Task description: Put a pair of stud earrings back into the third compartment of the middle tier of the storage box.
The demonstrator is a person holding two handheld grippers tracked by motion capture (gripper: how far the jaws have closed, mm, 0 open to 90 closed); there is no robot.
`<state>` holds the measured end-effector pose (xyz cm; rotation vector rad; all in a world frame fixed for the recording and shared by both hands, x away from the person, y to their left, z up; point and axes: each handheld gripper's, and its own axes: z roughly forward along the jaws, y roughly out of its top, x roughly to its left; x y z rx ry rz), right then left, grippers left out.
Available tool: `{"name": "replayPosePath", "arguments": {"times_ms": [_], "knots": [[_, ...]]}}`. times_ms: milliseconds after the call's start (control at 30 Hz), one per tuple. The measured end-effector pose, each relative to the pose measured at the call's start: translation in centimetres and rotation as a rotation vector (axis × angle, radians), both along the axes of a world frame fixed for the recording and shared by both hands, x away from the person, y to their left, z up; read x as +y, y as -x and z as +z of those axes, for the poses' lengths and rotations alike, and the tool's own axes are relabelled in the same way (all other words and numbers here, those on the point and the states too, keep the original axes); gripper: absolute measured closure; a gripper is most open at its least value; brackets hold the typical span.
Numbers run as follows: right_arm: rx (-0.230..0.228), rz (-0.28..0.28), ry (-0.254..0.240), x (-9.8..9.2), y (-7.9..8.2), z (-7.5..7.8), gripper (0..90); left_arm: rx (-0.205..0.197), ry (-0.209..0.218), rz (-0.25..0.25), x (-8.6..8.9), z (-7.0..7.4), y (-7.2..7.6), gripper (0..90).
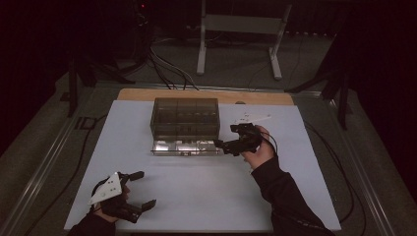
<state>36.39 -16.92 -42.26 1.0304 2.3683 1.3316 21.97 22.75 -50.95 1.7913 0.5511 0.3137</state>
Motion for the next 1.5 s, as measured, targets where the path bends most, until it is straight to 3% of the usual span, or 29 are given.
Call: {"name": "replayPosePath", "arguments": {"times_ms": [433, 633, 967, 1167, 1400, 1500], "knots": [[-0.007, -0.076, -0.014, -4.6, 1.5, -0.4, 8.4, -0.001, 0.002, 0.001, 0.0, 0.0, 0.0, 0.7], [0.0, -0.112, -0.022, -6.8, 2.5, -1.5, 8.4, -0.001, 0.0, -0.002, 0.0, 0.0, 0.0, 0.7], [0.066, -0.152, -0.047, -9.3, 4.0, -4.3, 9.3, 0.002, 0.003, -0.002, -0.1, 0.0, 0.0, 0.7], [0.075, -0.156, -0.01, -9.7, 4.8, -5.6, 9.4, 0.004, 0.006, -0.001, 0.0, 0.0, 0.0, 0.7], [0.069, -0.139, 0.024, -10.3, 6.3, -7.0, 24.2, 0.004, 0.002, -0.002, -0.1, 0.0, 0.0, 0.7], [0.051, -0.1, 0.081, -10.3, 6.9, -7.3, 38.2, 0.005, 0.005, 0.0, 0.0, 0.0, -0.1, 0.7]]}}
